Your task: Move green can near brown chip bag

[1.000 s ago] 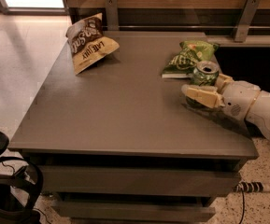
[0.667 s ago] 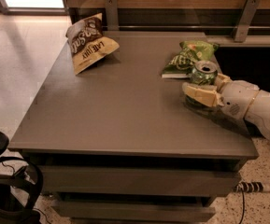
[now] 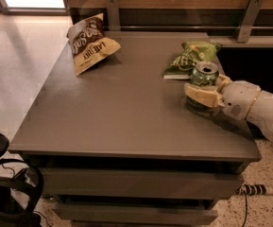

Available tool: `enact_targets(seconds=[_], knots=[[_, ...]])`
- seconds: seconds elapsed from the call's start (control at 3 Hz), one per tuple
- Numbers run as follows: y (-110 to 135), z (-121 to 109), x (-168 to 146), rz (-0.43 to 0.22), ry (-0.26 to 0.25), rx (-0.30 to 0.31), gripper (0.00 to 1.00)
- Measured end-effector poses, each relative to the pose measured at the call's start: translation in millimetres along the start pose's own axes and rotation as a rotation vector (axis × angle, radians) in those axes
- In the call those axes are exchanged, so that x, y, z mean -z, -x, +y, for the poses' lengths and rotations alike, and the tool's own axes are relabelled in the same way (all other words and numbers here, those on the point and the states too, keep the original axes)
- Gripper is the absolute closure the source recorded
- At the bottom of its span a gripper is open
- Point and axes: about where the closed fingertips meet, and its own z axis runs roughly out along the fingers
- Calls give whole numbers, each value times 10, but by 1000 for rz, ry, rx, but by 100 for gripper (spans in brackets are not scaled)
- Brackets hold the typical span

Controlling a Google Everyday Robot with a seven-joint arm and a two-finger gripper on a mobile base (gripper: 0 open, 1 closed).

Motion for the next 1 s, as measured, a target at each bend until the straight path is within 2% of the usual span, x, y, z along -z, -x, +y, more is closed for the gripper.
enact_targets(seconds=[0.33,0.67,1.0], knots=[[272,-210,-142,-6,18,6,100],[776,-548,-395,-12,15,15,100],[1183,-734,-820,15,24,19,100]])
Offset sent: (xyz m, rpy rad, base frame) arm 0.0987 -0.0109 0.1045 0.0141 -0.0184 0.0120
